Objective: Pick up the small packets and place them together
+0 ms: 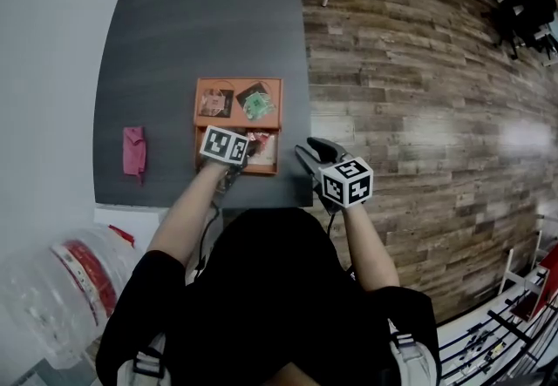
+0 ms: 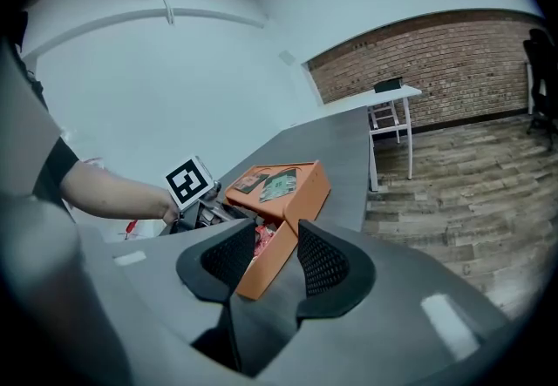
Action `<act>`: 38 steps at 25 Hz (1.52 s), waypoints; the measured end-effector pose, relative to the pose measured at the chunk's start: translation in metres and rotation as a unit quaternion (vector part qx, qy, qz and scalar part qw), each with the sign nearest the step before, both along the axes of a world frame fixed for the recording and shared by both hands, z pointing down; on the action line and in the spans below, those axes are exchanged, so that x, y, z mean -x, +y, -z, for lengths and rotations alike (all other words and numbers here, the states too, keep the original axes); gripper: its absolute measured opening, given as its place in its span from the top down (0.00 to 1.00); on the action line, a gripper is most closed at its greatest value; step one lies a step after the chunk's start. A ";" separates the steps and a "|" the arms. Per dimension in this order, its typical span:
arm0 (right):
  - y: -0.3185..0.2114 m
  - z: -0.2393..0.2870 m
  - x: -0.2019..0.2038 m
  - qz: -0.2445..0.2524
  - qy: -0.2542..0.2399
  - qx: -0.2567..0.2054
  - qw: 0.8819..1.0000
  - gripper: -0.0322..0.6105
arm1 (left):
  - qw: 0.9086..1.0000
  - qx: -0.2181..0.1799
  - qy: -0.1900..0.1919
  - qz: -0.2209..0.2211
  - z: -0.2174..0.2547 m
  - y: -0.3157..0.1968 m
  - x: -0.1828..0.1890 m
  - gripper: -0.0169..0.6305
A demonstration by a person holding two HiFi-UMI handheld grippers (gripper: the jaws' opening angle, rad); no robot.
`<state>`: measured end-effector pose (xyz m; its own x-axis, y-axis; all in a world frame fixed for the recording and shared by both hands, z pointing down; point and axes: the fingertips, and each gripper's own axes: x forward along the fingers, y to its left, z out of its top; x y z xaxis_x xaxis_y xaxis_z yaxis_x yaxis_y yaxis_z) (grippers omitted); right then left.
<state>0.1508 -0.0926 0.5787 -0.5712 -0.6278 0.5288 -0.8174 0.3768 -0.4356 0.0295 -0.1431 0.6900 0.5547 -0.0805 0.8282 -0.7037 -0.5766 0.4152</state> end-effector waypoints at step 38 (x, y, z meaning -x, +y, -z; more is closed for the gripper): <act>-0.018 0.030 0.037 0.041 0.000 -0.026 0.999 0.72 | 0.983 -0.139 0.101 -0.069 0.093 0.002 -0.006 0.97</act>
<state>0.1142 -0.1102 0.5486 -0.6218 -0.6059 0.4962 -0.7829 0.4650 -0.4133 0.0353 -0.1408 0.5974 0.7266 -0.2008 0.6571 -0.5308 -0.7713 0.3512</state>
